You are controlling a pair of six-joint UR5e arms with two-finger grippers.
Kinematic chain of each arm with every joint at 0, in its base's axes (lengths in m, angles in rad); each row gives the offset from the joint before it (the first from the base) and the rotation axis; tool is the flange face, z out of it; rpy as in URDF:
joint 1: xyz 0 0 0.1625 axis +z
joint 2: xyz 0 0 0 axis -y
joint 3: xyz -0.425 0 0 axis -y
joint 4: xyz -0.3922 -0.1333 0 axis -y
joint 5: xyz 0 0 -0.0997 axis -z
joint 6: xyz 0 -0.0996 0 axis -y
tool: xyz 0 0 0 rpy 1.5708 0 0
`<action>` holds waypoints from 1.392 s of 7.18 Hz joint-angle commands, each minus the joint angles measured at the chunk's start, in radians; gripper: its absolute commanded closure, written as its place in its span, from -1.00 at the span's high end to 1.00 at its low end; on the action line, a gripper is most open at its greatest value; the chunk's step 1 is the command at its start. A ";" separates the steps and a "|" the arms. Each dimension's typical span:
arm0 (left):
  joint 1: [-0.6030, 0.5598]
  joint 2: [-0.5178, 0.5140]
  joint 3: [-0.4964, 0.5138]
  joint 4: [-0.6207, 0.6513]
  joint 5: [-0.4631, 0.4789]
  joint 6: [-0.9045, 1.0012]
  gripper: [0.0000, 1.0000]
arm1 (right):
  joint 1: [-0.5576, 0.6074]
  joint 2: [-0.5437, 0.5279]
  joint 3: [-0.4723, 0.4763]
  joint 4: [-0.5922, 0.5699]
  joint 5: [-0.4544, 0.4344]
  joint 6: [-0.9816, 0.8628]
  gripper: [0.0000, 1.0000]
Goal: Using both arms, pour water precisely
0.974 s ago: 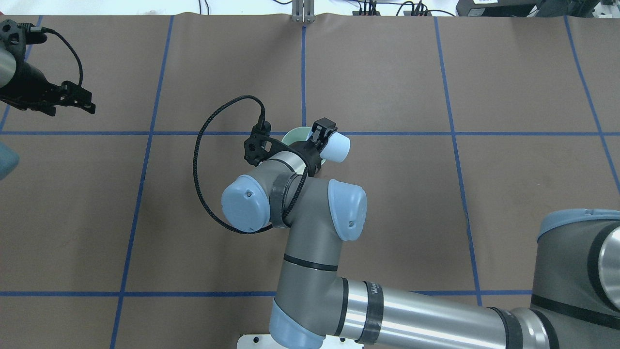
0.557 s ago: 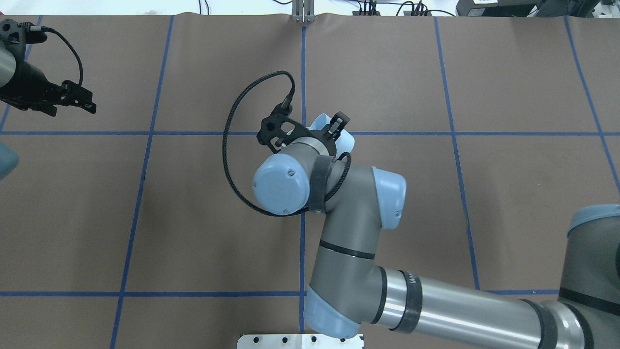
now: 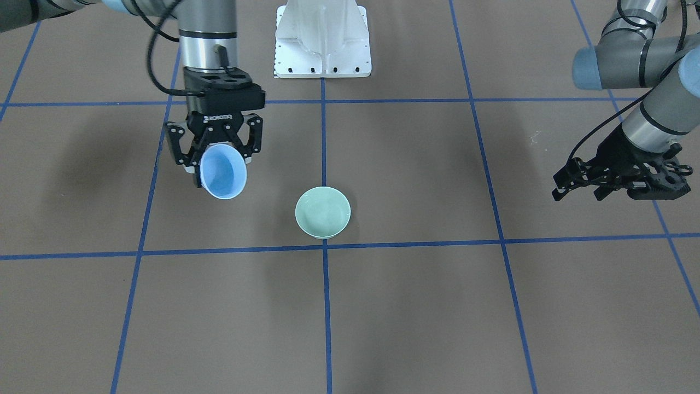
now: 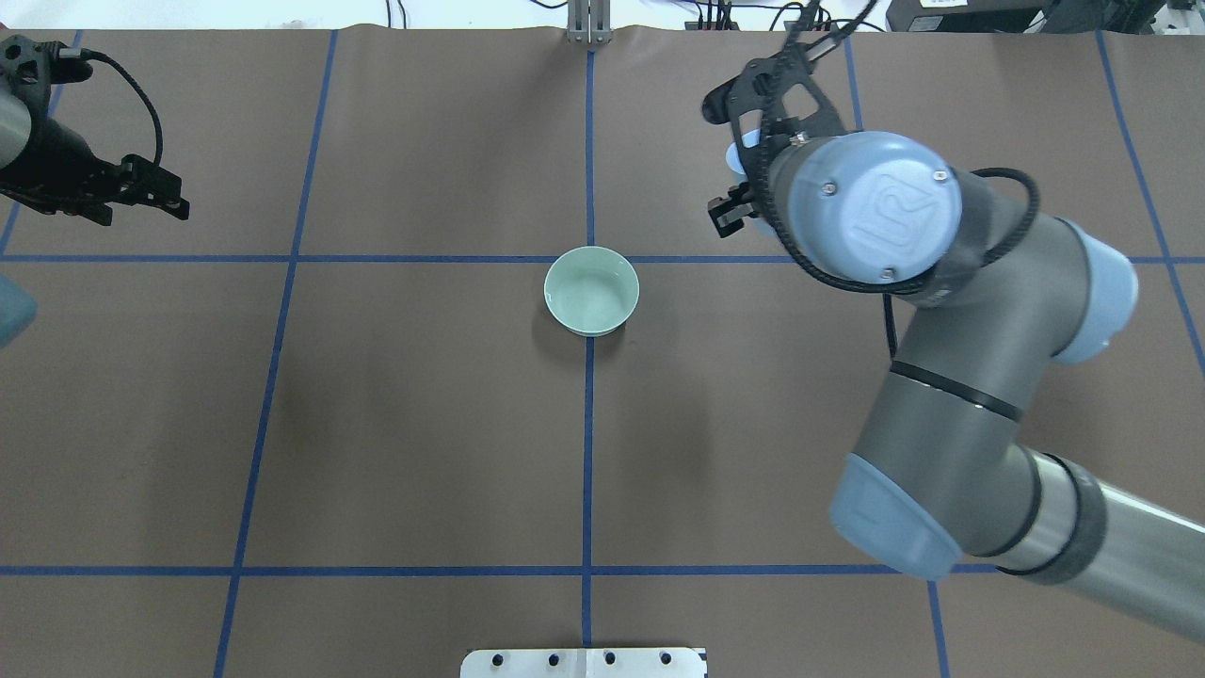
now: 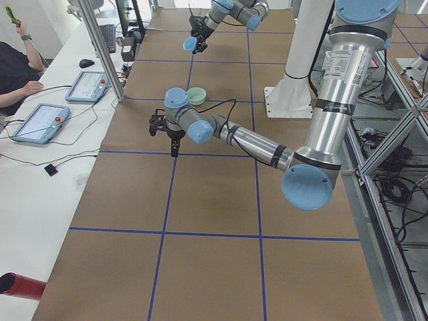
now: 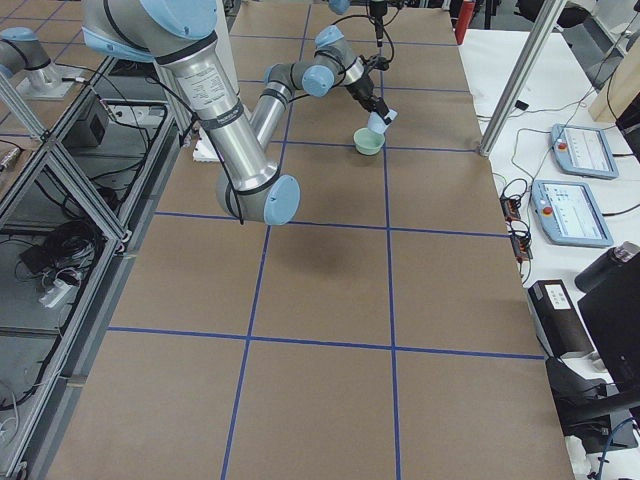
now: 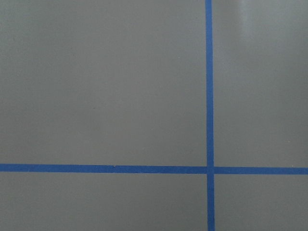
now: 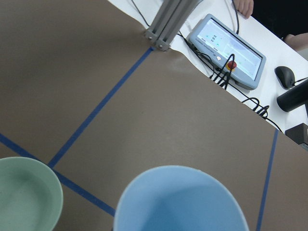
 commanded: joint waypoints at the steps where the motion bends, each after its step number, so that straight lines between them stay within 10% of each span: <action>1: -0.001 0.001 -0.007 0.000 0.000 -0.002 1.00 | 0.020 -0.171 0.150 0.036 0.006 0.125 -1.00; 5: -0.001 0.002 -0.021 0.000 0.002 -0.041 1.00 | 0.043 -0.476 0.163 0.173 -0.157 0.374 -1.00; 8: -0.001 0.002 -0.024 0.000 0.002 -0.042 1.00 | 0.040 -0.673 -0.057 0.660 -0.249 0.480 -1.00; 10: -0.001 0.002 -0.024 0.000 0.002 -0.045 1.00 | 0.040 -0.684 -0.160 0.757 -0.296 0.467 -1.00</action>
